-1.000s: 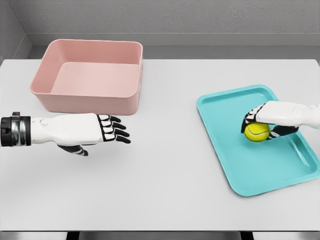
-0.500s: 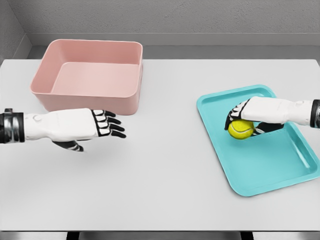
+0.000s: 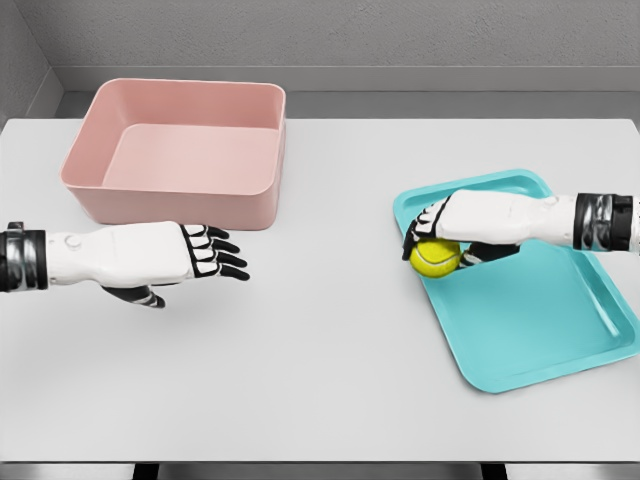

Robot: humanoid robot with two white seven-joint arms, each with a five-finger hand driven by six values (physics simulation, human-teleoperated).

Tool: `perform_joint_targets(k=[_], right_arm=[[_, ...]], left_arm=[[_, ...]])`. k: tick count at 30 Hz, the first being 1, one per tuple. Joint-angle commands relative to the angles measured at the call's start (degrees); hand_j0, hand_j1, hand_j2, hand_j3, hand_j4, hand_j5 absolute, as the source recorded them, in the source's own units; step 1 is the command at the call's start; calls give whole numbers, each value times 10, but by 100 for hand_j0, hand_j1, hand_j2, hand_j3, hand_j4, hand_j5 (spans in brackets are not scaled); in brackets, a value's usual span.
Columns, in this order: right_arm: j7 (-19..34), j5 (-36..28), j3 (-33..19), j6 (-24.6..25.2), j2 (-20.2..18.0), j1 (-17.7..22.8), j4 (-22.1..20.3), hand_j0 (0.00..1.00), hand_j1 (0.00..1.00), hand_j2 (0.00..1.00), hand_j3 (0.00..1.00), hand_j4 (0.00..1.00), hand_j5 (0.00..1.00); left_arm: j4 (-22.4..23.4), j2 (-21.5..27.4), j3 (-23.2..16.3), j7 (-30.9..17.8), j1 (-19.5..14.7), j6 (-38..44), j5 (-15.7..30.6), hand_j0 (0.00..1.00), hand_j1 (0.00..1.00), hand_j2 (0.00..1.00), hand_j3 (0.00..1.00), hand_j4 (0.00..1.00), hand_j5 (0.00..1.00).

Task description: Put the tennis from the blue tray into the pink basket with both arms

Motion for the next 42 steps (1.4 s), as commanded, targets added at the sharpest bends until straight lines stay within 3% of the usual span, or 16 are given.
perform_joint_targets(k=[1,20,33,38,42], right_arm=[[8,-5,0,2,23,0,-1,53,53,53,53,53,53],[34,-4,33,2,134,-4,8,54,54,54,54,54,54],[34,4,66,2,211,-15,87,54,54,54,54,54,54],[34,10,74,2,220,-19,105,54,54,54,54,54,54],[34,13,83,2,225,-19,123,54,54,54,54,54,54]], left_arm=[[0,-1,1,0,0,1,3,100,100,100,100,100,100],[0,2,1,6,4,1,3,100,100,100,100,100,100],[0,5,0,2,4,1,-2,100,100,100,100,100,100],[0,0,7,3,-2,1,-50,100,100,100,100,100,100],[0,0,9,5,-1,1,-50,100,100,100,100,100,100]])
